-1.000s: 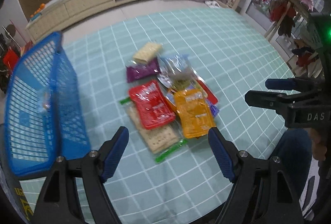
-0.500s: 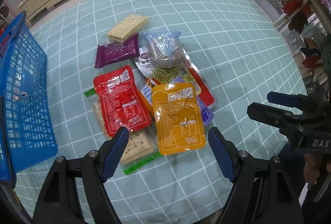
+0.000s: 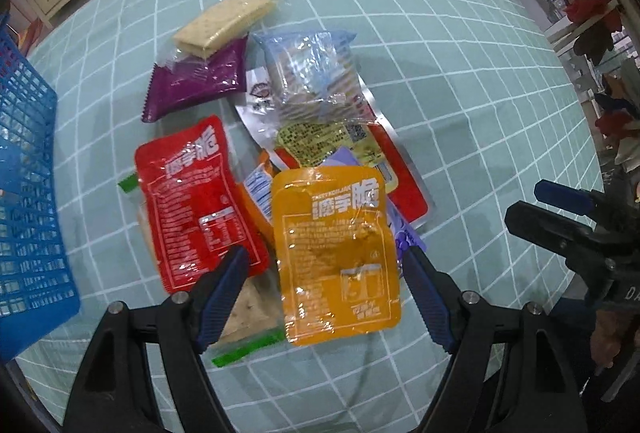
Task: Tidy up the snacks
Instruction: 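Lower the left tool onto the orange snack packet and grasp it, then lift the orange packet with the left tool while the right tool approaches the red packet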
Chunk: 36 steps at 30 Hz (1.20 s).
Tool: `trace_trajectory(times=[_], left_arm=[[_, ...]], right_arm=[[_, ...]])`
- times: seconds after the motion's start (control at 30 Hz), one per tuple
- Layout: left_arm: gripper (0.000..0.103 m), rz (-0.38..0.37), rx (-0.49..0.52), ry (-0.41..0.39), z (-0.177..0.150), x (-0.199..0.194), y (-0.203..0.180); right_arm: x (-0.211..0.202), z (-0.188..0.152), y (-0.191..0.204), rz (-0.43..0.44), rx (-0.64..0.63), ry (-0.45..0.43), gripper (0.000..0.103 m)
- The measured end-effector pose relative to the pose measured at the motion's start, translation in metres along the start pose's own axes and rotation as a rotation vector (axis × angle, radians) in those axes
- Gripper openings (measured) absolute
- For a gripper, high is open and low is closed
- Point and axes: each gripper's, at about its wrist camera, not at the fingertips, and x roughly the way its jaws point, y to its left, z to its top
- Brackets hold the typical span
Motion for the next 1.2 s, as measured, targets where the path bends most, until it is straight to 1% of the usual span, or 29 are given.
trace_trajectory(times=[0.3, 0.53, 0.67, 0.7, 0.73, 0.8, 0.97, 1.03, 1.1, 1.2], left_arm=[[0.078, 0.018, 0.015, 0.010, 0.008, 0.016, -0.014], [0.078, -0.003, 0.019, 0.003, 0.000, 0.018, -0.013], [0.077, 0.001, 0.034, 0.007, -0.008, 0.017, -0.012], [0.074, 0.003, 0.034, 0.005, -0.009, 0.017, -0.012], [0.066, 0.002, 0.035, 0.004, -0.011, 0.017, -0.012], [0.058, 0.002, 0.030, 0.013, -0.015, 0.018, -0.013], [0.049, 0.003, 0.026, 0.006, -0.022, 0.016, -0.011], [0.038, -0.003, 0.024, -0.003, -0.025, 0.012, -0.011], [0.031, -0.011, 0.030, -0.013, -0.027, 0.006, -0.011], [0.026, -0.015, 0.029, -0.032, -0.030, -0.003, -0.009]], right_arm=[[0.006, -0.002, -0.003, 0.006, 0.003, 0.013, 0.088], [0.006, -0.004, -0.003, 0.005, 0.006, 0.014, 0.088], [0.006, -0.005, -0.002, 0.005, 0.004, 0.015, 0.088], [0.007, -0.005, -0.001, 0.004, 0.004, 0.016, 0.088], [0.007, -0.005, -0.001, 0.003, 0.004, 0.017, 0.088], [0.007, -0.006, -0.001, 0.005, 0.006, 0.017, 0.088], [0.008, -0.007, 0.001, -0.002, 0.004, 0.021, 0.088], [0.008, -0.009, 0.003, -0.003, 0.002, 0.024, 0.088], [0.007, -0.009, 0.007, -0.005, -0.004, 0.026, 0.088], [0.005, -0.010, 0.012, -0.013, -0.012, 0.026, 0.088]])
